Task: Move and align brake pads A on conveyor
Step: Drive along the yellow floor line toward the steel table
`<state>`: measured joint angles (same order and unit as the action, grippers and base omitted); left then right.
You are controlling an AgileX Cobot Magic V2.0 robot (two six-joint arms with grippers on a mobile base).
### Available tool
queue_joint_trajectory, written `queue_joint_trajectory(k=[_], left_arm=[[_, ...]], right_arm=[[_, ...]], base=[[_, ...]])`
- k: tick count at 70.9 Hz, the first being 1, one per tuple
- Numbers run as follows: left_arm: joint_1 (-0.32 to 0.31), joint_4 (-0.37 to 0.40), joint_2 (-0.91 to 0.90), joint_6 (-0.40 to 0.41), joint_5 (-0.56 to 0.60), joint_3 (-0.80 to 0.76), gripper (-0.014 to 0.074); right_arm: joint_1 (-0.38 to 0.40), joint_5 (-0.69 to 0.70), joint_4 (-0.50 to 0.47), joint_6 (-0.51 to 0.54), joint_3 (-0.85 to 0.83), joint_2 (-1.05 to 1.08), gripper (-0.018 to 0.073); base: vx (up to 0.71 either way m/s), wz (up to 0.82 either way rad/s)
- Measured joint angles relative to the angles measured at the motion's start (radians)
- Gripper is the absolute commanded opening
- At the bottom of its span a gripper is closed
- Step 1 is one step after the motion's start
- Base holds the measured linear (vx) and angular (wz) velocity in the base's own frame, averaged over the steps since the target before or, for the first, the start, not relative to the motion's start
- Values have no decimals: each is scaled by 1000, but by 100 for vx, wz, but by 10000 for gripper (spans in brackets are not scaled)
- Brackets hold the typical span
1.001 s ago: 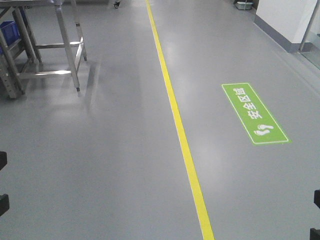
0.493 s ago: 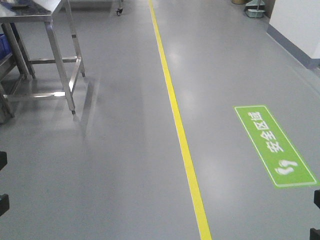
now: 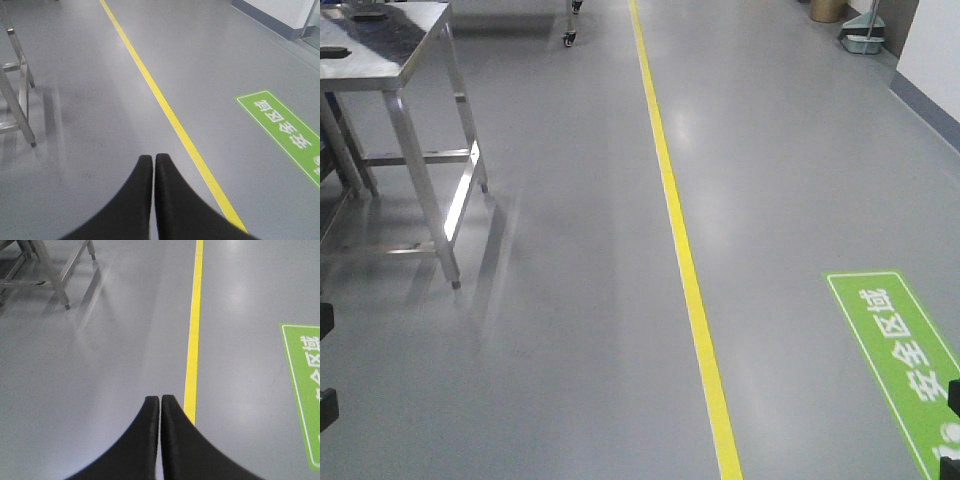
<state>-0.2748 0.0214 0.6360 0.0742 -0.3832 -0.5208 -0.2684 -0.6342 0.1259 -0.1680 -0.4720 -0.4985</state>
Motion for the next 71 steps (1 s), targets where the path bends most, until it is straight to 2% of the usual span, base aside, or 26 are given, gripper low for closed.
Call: queue_joint_trajectory(k=[71], left_arm=[[0, 0, 0, 0, 0, 0, -8]], right_arm=[[0, 0, 0, 0, 0, 0, -9]], base=[[67, 0]])
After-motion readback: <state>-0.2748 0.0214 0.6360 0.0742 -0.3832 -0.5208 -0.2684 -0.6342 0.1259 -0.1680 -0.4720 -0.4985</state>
